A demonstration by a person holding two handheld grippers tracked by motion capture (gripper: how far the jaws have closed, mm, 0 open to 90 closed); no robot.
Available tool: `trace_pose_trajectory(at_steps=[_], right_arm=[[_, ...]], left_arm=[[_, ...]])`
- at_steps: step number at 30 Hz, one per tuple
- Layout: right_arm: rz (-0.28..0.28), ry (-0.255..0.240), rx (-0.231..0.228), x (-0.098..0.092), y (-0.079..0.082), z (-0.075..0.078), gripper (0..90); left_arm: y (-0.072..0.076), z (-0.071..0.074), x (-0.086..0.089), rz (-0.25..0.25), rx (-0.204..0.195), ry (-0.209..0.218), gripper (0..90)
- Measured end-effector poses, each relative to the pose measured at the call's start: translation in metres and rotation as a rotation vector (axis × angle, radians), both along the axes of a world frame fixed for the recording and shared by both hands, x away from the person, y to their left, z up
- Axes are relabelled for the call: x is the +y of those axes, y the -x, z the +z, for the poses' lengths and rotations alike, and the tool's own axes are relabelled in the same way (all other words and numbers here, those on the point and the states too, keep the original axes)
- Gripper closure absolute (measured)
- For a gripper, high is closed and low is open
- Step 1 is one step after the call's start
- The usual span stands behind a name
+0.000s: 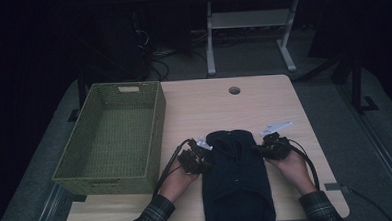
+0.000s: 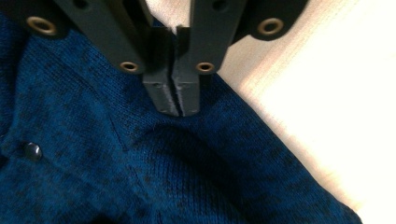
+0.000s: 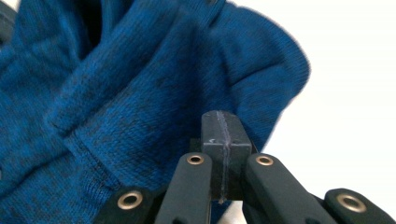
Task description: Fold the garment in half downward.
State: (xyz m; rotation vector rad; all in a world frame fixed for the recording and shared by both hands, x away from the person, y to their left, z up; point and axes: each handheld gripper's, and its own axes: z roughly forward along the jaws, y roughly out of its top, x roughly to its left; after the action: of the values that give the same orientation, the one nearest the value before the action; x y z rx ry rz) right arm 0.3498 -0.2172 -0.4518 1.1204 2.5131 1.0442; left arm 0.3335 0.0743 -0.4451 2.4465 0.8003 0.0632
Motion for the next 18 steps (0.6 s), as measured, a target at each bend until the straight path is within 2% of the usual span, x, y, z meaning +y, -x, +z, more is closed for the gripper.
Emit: trace_pose_trajectory(at_steps=[3,5,8,9,13,15,16,18], right_arm=[[-0.016,-0.039,-0.028,-0.007,-0.001,0.01,81.3],[-0.014,-0.056,-0.018,-0.011,-0.006,0.014,76.1],[-0.025,-0.095,-0.042,-0.017,-0.011,0.021,71.0],[-0.029,-0.101,-0.03,-0.019,-0.014,0.023,68.6],[-0.014,-0.1,-0.017,-0.02,-0.027,0.028,66.0],[-0.012,-0.077,-0.025,-0.018,-0.033,0.029,65.8],[-0.014,-0.09,-0.025,-0.017,-0.034,0.029,65.6],[-0.008,-0.07,-0.005,-0.015,-0.042,0.027,64.8]], left_arm=[[-0.008,0.008,0.003,0.019,-0.013,0.015,84.4],[-0.014,0.014,0.005,0.039,-0.03,0.018,82.5],[-0.027,0.02,0.006,0.062,-0.042,0.027,78.8],[-0.032,0.022,0.006,0.071,-0.047,0.031,77.0],[-0.052,0.027,0.003,0.104,-0.065,0.03,72.8],[-0.062,0.027,0.001,0.116,-0.071,0.028,70.3],[-0.066,0.028,0.0,0.119,-0.077,0.029,70.0],[-0.076,0.028,-0.003,0.122,-0.078,0.02,68.2]])
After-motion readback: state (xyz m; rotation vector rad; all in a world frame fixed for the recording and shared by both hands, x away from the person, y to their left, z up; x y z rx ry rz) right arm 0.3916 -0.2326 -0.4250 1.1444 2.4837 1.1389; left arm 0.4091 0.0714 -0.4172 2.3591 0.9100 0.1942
